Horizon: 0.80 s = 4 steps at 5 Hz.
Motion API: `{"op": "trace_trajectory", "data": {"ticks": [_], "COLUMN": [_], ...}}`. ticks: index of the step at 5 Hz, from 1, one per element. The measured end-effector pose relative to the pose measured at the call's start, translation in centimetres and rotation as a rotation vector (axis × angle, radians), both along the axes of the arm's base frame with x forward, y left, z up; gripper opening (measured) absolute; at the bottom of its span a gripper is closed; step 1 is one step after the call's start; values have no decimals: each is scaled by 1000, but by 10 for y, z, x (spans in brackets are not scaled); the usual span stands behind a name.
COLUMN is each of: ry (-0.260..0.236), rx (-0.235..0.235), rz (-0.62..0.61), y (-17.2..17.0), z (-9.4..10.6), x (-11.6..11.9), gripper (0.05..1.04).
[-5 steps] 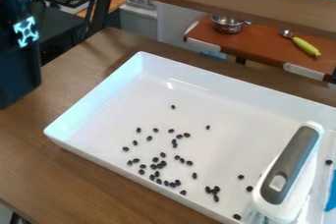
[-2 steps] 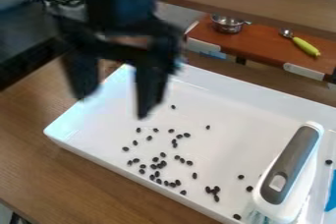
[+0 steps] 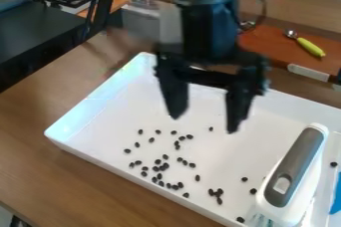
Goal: Sweep into pile
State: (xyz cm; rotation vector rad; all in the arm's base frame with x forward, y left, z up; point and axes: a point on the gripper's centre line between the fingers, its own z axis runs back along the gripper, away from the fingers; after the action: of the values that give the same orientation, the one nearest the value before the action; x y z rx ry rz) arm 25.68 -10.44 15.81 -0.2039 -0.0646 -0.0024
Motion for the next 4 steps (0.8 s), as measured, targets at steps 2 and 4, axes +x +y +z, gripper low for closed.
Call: {"op": "trace_trajectory", "data": {"ticks": [2, 4], "ry": [-107, -147], "rx": [-26, 70], "rz": [-128, -138], "y": [-60, -92], "z": [-13, -29], "x": [27, 47], "gripper": [999, 999]}}
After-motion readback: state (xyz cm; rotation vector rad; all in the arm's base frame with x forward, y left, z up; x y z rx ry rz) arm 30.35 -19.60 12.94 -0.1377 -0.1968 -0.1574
